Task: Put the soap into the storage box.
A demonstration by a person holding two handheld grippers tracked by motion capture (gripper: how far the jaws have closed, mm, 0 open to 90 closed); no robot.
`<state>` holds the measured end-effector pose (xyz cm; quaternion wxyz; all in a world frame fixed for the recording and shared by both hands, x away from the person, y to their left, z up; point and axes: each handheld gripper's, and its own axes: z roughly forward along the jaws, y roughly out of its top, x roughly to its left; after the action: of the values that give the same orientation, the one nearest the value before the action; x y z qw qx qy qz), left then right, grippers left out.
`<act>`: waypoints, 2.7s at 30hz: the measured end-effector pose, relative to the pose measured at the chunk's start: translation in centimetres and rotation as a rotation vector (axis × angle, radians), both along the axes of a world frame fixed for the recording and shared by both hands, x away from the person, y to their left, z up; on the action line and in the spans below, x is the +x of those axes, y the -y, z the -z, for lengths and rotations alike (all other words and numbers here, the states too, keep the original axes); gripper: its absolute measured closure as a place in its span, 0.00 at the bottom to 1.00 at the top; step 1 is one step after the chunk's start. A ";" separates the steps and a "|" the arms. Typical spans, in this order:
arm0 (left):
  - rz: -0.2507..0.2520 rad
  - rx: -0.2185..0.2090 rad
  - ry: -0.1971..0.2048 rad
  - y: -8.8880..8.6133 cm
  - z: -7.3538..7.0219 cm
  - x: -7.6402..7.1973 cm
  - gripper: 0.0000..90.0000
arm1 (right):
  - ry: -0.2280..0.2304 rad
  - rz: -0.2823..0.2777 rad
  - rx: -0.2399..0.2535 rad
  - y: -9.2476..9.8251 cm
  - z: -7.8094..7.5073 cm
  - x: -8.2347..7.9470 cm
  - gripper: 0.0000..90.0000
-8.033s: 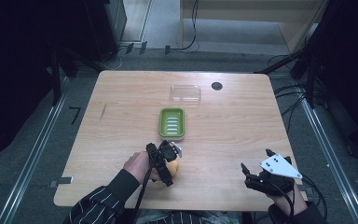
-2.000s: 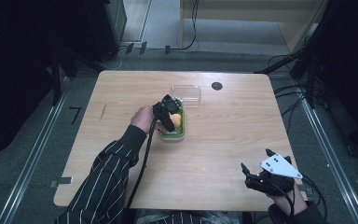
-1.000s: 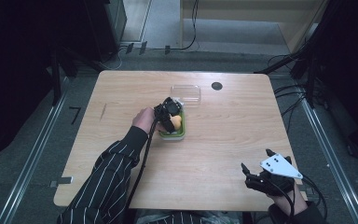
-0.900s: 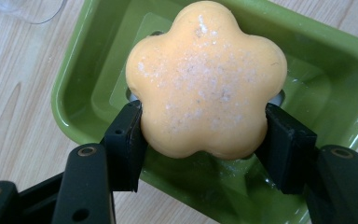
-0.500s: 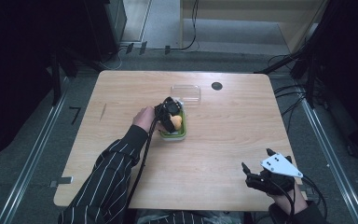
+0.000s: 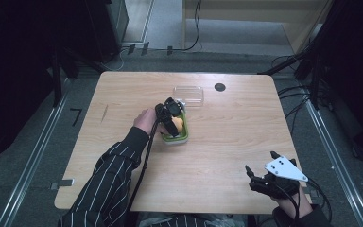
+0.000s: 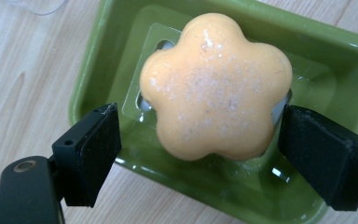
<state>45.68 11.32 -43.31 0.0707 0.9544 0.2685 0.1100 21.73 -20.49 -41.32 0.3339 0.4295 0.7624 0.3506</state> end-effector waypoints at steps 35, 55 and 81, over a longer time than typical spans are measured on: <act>-0.041 0.019 -0.013 -2.2 -4.6 -7.7 0.01 | 0.008 0.005 -0.004 0.0 -0.1 -0.3 0.15; -0.047 0.036 -0.005 -4.3 -4.2 -12.8 0.01 | 0.006 0.004 -0.006 -0.1 -0.1 -0.3 0.15; -0.125 0.057 -0.075 -8.9 -1.2 -18.5 0.00 | 0.008 0.000 -0.010 -0.1 -0.1 -0.3 0.15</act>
<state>27.17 20.22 -42.16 0.0262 0.9408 0.3268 0.0861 21.40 -20.40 -41.22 0.3390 0.4266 0.7627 0.3485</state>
